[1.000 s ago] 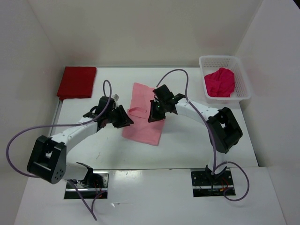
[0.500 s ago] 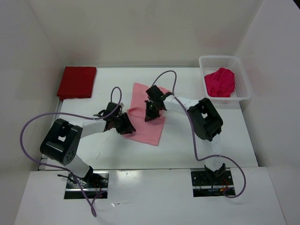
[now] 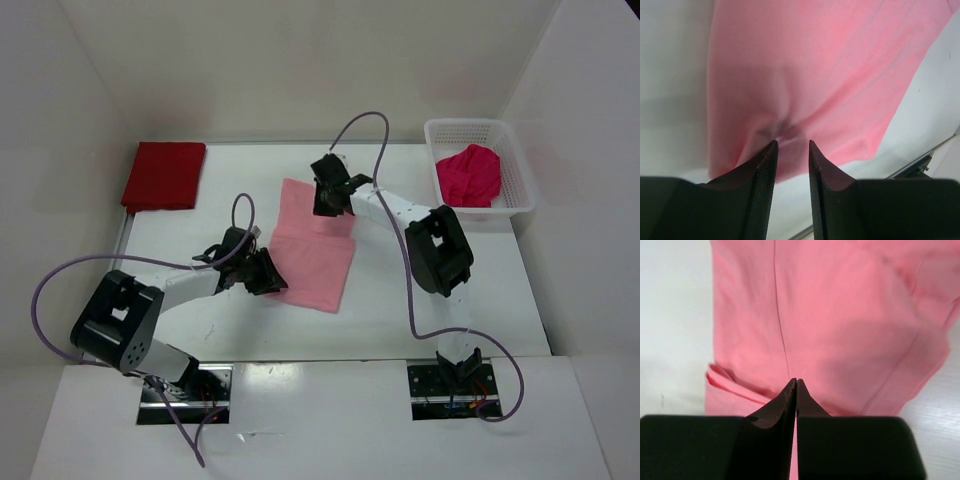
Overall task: Fold and stack the t-shirts
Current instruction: Fold the folded rectangular tshirt in 1/3 of the way, then grab one side of the 2/3 rectangular tshirt with both arms
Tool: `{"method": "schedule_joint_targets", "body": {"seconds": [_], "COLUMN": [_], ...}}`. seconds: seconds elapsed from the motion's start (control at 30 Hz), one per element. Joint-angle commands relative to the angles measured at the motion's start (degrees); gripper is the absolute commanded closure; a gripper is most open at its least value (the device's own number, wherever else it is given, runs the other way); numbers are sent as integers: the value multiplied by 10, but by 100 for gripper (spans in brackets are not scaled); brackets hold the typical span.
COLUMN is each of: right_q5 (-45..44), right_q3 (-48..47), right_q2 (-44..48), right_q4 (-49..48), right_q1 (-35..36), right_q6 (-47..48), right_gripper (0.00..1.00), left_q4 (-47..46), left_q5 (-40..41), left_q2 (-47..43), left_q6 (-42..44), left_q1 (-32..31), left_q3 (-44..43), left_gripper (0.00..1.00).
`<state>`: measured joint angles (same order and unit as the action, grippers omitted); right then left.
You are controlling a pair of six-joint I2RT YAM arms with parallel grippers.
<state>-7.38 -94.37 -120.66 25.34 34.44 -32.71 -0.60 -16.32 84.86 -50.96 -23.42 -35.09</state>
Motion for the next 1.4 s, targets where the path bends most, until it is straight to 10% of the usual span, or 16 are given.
{"method": "schedule_joint_targets", "body": {"seconds": [0.0, 0.43, 0.6, 1.13, 1.37], "right_q5": [-55, 222, 231, 240, 240], "right_q3": [-58, 409, 533, 580, 580], "right_q2": [10, 337, 371, 328, 328], "right_q4": [10, -106, -159, -231, -231], "right_q1": [-8, 36, 43, 68, 68], "right_q6": [22, -107, -171, -224, -224], "right_gripper": [96, 92, 71, 56, 82], "left_q4": [53, 147, 115, 37, 24], "left_q5": [4, 30, 30, 23, 16], "left_q2": [-50, -129, -110, -62, -38], "left_q6": [-12, 52, 31, 7, 2], "left_q1": [-3, 89, 89, 89, 89], "left_q3": [4, 4, 27, 58, 53], "left_gripper": [61, 53, 53, 59, 79]}}
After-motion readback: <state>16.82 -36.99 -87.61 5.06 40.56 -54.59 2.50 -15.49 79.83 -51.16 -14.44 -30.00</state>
